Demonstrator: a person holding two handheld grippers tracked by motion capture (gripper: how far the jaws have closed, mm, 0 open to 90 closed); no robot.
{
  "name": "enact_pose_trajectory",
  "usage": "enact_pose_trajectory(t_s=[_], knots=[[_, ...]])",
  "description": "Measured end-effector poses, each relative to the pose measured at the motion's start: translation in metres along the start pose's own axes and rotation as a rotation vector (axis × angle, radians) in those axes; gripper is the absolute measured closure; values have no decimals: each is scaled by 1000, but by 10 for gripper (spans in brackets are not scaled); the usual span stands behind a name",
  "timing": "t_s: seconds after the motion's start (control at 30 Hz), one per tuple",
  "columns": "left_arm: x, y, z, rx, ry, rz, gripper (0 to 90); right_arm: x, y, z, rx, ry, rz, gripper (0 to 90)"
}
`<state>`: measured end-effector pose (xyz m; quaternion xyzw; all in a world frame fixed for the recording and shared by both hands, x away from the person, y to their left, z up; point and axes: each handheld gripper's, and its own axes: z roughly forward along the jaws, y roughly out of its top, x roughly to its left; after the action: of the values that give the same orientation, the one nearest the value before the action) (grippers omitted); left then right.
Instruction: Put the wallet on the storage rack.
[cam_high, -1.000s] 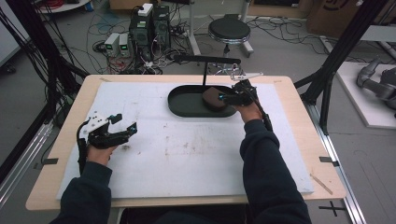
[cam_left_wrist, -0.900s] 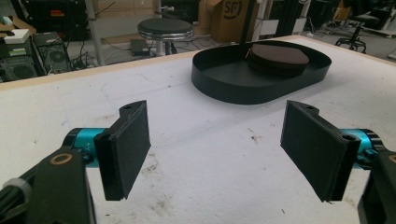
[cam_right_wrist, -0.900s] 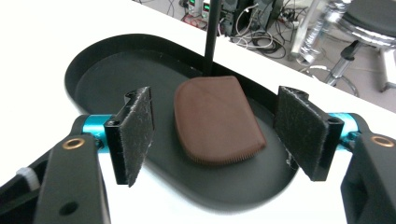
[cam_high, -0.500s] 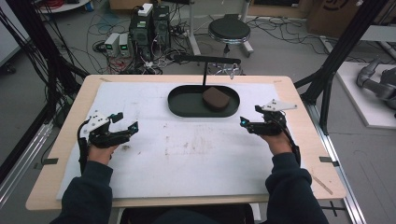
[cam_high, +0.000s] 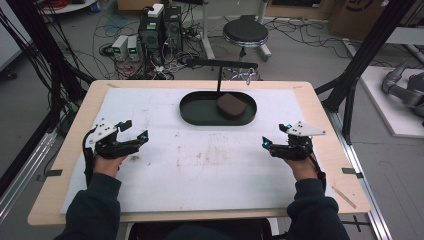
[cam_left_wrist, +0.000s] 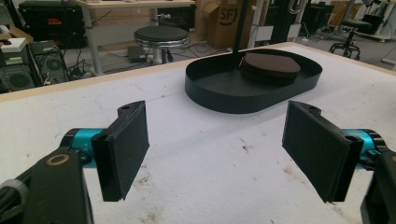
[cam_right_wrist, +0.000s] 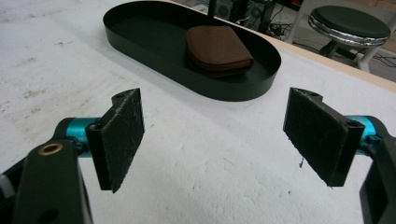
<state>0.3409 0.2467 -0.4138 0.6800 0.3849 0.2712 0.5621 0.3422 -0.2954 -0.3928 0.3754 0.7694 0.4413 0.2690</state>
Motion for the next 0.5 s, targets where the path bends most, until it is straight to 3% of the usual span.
enact_pose_trajectory(t_s=[0.5], knots=[[-1,0,0,10,1,12,226,-6,-9,2,16,-18,7,208]])
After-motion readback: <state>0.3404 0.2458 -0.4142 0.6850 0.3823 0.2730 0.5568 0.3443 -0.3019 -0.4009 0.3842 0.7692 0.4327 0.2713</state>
